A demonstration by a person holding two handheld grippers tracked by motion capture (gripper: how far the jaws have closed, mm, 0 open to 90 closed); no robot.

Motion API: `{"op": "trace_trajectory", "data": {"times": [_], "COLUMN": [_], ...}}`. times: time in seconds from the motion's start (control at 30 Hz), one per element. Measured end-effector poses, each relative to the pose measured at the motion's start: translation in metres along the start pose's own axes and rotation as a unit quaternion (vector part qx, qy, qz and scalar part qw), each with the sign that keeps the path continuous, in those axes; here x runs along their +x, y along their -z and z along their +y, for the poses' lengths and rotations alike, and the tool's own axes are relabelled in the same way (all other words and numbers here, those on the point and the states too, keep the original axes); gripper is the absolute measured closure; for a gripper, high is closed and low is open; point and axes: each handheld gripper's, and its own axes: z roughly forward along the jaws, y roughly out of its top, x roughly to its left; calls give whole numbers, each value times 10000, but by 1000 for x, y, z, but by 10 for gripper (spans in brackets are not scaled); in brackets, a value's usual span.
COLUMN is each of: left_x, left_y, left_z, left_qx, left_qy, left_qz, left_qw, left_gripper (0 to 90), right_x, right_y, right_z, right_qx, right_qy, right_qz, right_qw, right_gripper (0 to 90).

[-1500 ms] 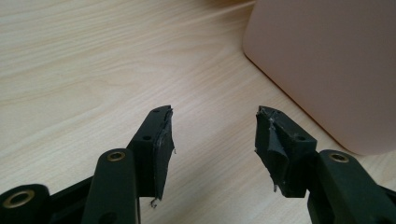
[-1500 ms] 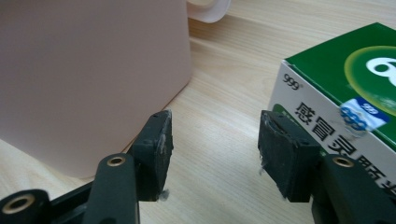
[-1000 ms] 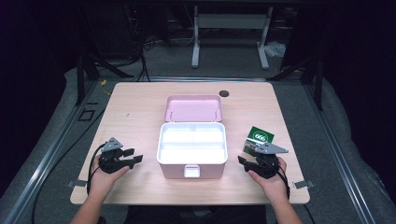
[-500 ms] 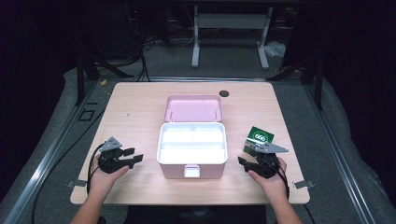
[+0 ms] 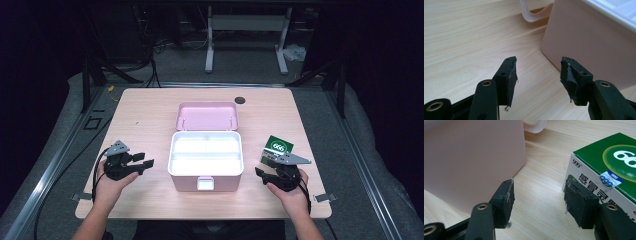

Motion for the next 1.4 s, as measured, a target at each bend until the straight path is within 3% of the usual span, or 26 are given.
{"op": "trace_trajectory", "data": {"times": [0.2, 0.4, 0.9, 1.23, 1.4], "left_x": [-5, -13, -26, -39, -45], "left_y": [3, 7, 4, -5, -11], "left_z": [17, 36, 68, 91, 105], "left_qx": [-49, -47, -93, -31, 64], "left_qy": [-175, -473, -671, -927, -1101], "left_qz": [-64, -171, -415, -702, -871], "left_qw": [9998, 9987, 9968, 9932, 9901], "left_gripper": [471, 500, 540, 571, 594], "right_x": [0, 0, 0, -1, 0], "right_y": [1, 1, 1, 1, 2], "right_z": [0, 0, 0, 0, 0], "right_qx": [-27, -26, -19, -44, -46], "right_qy": [-17, -16, -5, -16, -5], "right_qz": [1, 25, 53, 57, 70], "right_qw": [10000, 10000, 10000, 10000, 10000], "right_gripper": [411, 411, 411, 411, 411]}}
